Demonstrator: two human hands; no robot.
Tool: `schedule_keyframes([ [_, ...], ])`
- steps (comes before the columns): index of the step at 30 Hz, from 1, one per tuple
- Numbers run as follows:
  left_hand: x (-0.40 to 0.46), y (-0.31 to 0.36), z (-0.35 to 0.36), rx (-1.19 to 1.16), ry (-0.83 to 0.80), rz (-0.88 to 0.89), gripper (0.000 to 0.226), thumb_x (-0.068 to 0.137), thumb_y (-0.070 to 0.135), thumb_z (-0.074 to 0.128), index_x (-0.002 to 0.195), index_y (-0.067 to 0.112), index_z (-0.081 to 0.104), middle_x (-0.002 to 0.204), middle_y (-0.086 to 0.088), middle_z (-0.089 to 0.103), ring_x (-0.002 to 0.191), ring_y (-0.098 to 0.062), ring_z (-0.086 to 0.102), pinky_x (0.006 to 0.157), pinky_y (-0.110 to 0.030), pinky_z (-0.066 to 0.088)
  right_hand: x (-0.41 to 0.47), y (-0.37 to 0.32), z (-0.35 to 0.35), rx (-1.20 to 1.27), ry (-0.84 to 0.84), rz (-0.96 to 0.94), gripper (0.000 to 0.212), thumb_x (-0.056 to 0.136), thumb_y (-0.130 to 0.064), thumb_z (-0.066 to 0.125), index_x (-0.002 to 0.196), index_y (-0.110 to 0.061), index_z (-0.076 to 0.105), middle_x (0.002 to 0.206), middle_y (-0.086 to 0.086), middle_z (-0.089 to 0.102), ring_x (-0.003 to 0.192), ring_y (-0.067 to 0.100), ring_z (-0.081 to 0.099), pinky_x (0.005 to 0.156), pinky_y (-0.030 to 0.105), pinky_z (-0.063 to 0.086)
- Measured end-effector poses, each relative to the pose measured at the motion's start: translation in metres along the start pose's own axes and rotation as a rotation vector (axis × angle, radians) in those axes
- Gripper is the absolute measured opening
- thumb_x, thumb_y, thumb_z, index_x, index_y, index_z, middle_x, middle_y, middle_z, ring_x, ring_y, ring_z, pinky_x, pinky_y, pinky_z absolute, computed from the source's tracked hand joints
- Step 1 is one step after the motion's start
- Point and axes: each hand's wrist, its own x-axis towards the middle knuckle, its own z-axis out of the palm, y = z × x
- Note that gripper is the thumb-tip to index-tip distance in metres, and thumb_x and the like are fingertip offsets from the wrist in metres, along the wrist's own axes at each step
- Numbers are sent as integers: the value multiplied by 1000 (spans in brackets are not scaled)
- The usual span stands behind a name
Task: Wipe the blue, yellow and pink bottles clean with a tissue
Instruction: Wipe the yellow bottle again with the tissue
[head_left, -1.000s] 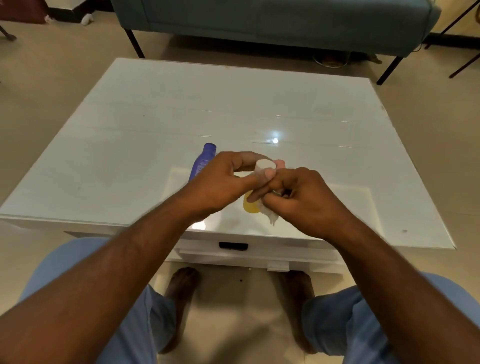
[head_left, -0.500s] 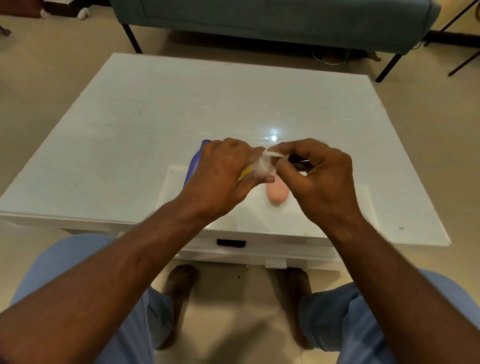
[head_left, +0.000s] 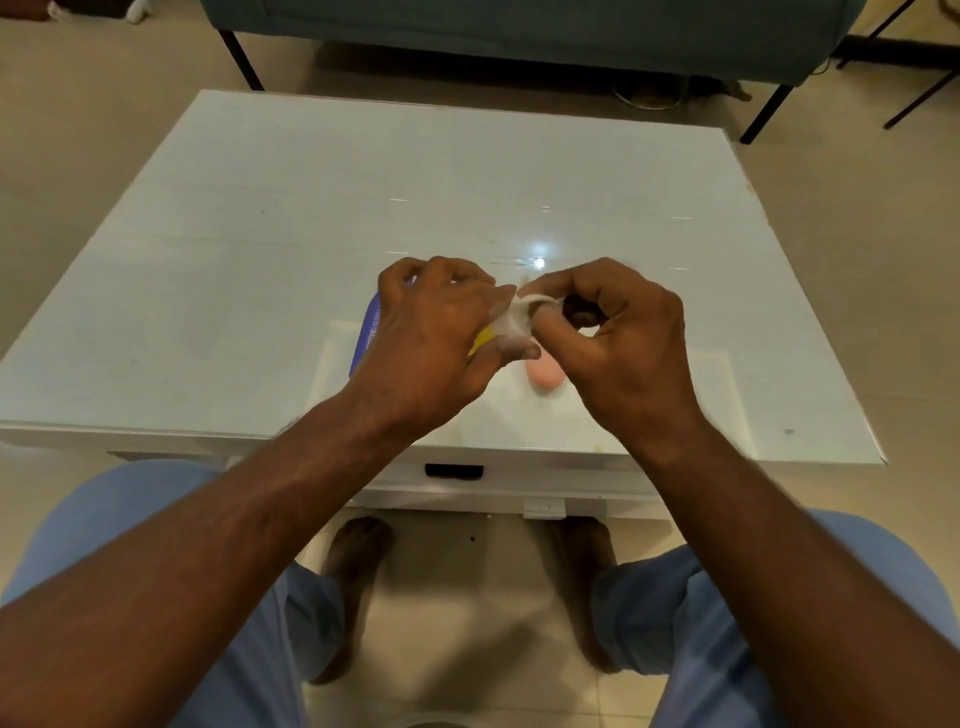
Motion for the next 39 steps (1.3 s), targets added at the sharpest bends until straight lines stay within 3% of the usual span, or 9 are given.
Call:
schedule_keyframes([
  [6,-5,4,-3,-13,45,0,44,93,54,49,121,26,69,119,3,71,125,-23,56,107,-51,21,-3,-4,1,12,-40,-42,12,86,-28,71,92,-19,78,88,-3,76,82,9,65,71,16,52],
  [11,-3,3,-4,-69,92,-62,51,87,63,56,125,30,68,123,6,69,127,-18,53,106,-46,21,1,1,-2,-91,30,29,10,84,-30,72,91,-26,78,88,-8,75,88,14,64,75,35,55],
  [15,-5,4,-4,-64,83,-26,43,90,52,56,120,26,70,120,2,72,126,-22,55,107,-49,19,-6,-4,4,-70,-5,-94,7,84,-25,73,87,-20,74,87,-5,73,85,18,64,76,37,54],
  [20,-2,5,-5,-58,94,-40,47,88,59,56,122,30,69,121,6,71,128,-18,53,107,-47,17,-1,0,2,-119,41,-12,6,81,-32,71,86,-30,72,86,-5,74,89,19,63,75,36,53],
  [24,-4,5,-2,-40,85,-28,40,91,55,55,119,31,70,120,8,71,128,-16,52,110,-44,13,-7,-6,9,-75,3,-99,7,84,-25,74,87,-18,75,85,-5,72,86,19,63,77,33,50],
  [28,-1,3,-3,-107,140,-104,44,85,64,62,118,37,70,118,15,70,126,-9,50,107,-44,17,2,-1,5,-137,40,23,13,83,-30,71,90,-20,77,88,-4,74,91,17,63,78,35,54],
  [34,-5,8,0,-114,127,-112,38,88,56,68,119,36,70,120,12,69,127,-10,49,108,-44,17,-2,-8,8,-92,26,-73,5,84,-24,74,87,-26,71,87,-5,73,89,19,64,78,35,53],
  [37,-3,8,-2,-139,140,-169,48,80,67,68,118,38,71,119,17,66,122,1,39,109,-48,24,5,0,2,-154,45,20,9,82,-31,71,88,-26,76,87,-8,74,95,17,64,81,38,54],
  [39,-2,4,-6,-163,181,-155,42,80,64,70,113,40,71,111,21,63,115,8,33,107,-49,27,2,0,0,-146,19,-6,15,81,-36,71,86,-22,76,85,-6,74,93,18,64,80,35,53],
])
